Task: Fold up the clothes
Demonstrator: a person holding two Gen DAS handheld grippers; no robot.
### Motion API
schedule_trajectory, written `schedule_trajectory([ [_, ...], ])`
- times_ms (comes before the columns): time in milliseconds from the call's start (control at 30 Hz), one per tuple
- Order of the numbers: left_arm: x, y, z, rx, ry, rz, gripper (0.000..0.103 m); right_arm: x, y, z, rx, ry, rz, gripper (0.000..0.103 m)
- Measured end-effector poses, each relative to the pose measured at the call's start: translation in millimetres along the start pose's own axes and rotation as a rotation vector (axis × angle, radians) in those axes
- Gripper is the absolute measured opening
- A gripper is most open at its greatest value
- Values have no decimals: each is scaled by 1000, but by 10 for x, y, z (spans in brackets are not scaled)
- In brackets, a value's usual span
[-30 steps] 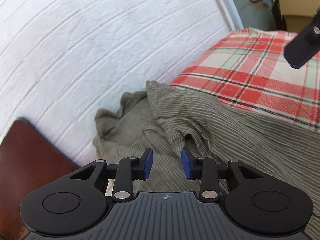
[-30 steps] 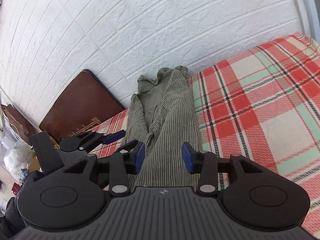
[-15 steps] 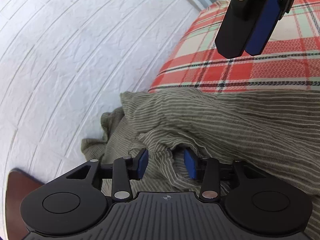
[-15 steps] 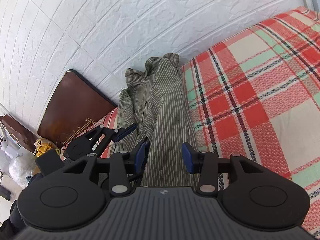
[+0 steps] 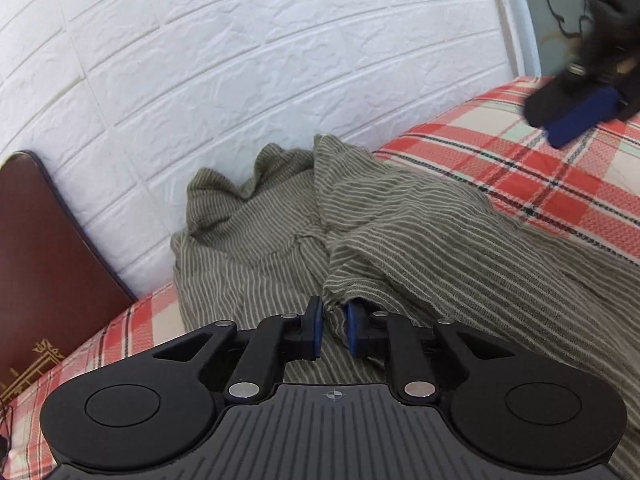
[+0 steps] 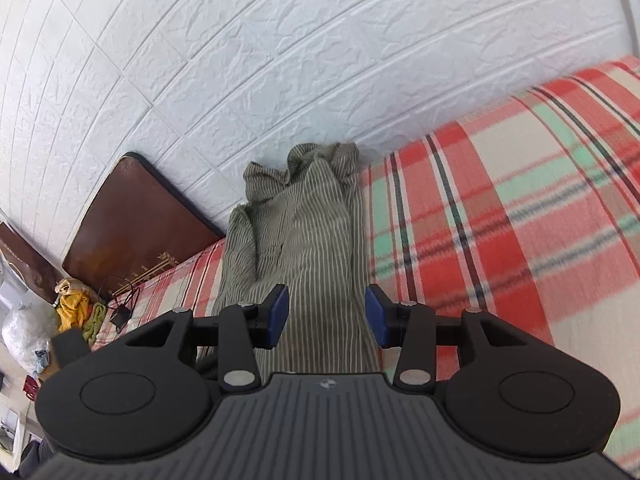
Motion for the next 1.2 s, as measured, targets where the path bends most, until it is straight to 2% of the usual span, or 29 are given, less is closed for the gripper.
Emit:
schedule_trajectory([
  [167,-109,4,13,8,43,-68,19,-2,-355,423,24,-39,-8,48],
  [267,-127,17,21,8,62,-84,19,23,-577,689,32,-54,16,48],
  [400,-132,41,28,11,82,-93,11,64,-782,995,30,-41,57,49],
  [467,-135,58,33,13,89,-96,9,54,-830,1116,17,-67,77,49],
  [567,-148,104,45,17,96,-105,9,-20,-857,1262,1,-79,39,49],
  [600,-155,120,55,17,99,-112,9,-36,-863,1316,-7,-69,17,33],
  [633,-165,136,72,15,102,-120,9,-47,-870,1371,-16,-58,-2,11],
  [667,-175,153,89,14,106,-129,9,-22,-886,1434,-29,-37,9,0],
  [800,-205,189,115,24,121,-149,10,219,-930,1563,8,83,71,0],
  [833,-217,194,116,27,127,-154,12,252,-927,1550,13,79,80,0],
  [900,-251,194,106,31,144,-170,12,315,-924,1518,26,66,98,6],
  [933,-263,192,101,31,152,-176,13,302,-942,1460,36,20,106,11],
  [1000,-252,179,93,30,154,-176,13,244,-988,1353,55,-47,111,53],
  [1033,-238,172,90,31,151,-172,13,209,-1010,1311,67,-68,107,56],
  [1200,-200,170,87,33,133,-168,14,37,-1031,1439,20,-32,30,55],
])
Point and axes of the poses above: each gripper's, at about its wrist camera, not at the fingertips, and z roughly the way its jaws point, x to its right, y to its underside, the point moved 4 cm from there along z, roughly the way its jaws point, and after that the axes turned 2 degrees about -x, right-handed, at the moved point
